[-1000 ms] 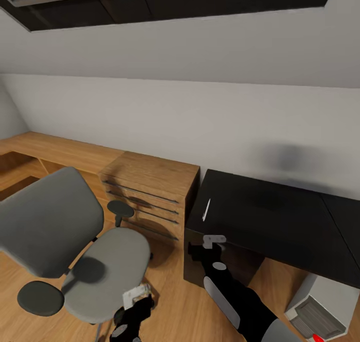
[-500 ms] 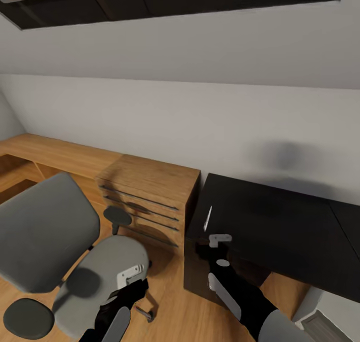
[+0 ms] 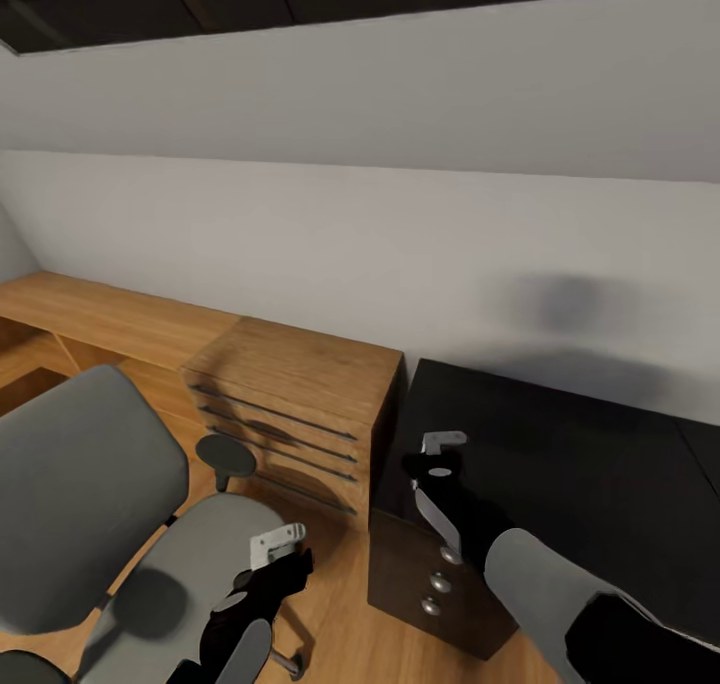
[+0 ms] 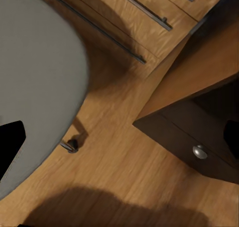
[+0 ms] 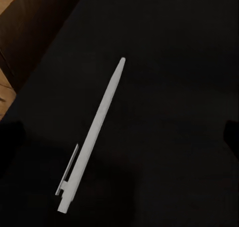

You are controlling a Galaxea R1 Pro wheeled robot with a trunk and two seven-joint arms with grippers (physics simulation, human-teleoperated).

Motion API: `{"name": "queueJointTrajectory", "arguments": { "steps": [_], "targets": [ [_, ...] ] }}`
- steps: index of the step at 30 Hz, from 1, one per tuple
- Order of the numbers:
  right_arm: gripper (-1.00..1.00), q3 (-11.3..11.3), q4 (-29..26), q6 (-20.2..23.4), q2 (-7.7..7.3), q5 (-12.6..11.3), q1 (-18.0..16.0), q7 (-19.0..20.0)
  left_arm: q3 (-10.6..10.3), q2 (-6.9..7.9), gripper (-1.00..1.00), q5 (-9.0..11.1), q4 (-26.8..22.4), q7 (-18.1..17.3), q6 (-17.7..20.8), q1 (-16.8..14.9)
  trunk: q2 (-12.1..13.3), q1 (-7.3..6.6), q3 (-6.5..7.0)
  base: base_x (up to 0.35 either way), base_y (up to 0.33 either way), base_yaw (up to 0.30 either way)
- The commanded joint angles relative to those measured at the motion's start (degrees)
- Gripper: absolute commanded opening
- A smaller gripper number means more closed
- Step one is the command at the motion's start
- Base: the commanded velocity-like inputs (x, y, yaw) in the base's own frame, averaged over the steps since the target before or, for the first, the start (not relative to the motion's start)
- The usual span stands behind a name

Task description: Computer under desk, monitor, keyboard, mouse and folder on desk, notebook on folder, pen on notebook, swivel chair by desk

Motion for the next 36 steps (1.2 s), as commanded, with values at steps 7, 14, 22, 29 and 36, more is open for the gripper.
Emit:
{"name": "queueJointTrajectory", "arguments": {
  "steps": [7,14,22,29,36],
  "targets": [
    [1.00,0.48,7.54,-1.12,0.72,-0.88,-1.52,8.13,-0.47,0.65,1.00,0.57,-0.30,1.15,0.10,-0.02,-0.06,0.02,-0.07,0.214,0.000,0.000],
    [1.00,0.21,10.51,-0.98,1.54,-1.52,-1.60,10.37,-3.93,0.59,1.00,0.54,-0.26,1.27,0.16,-0.02,-0.06,0.02,-0.07,0.136,0.000,0.000],
    [1.00,-0.15,10.88,0.54,1.37,-5.01,-1.61,10.47,-5.50,0.53,1.00,0.80,-1.15,1.35,0.17,-0.02,-0.06,0.02,-0.07,0.008,0.000,0.000],
    [1.00,-0.17,10.94,2.36,1.32,-5.98,-1.60,10.43,-5.45,0.60,1.00,0.97,-1.80,1.38,0.16,-0.02,-2.47,1.33,-1.15,0.001,0.000,0.000],
    [1.00,-0.47,10.95,5.27,1.30,-6.18,-1.60,10.44,-5.42,0.61,1.00,1.00,-1.89,1.38,0.15,-0.02,-5.27,2.87,-2.41,0.000,0.000,0.000]
  ]
}}
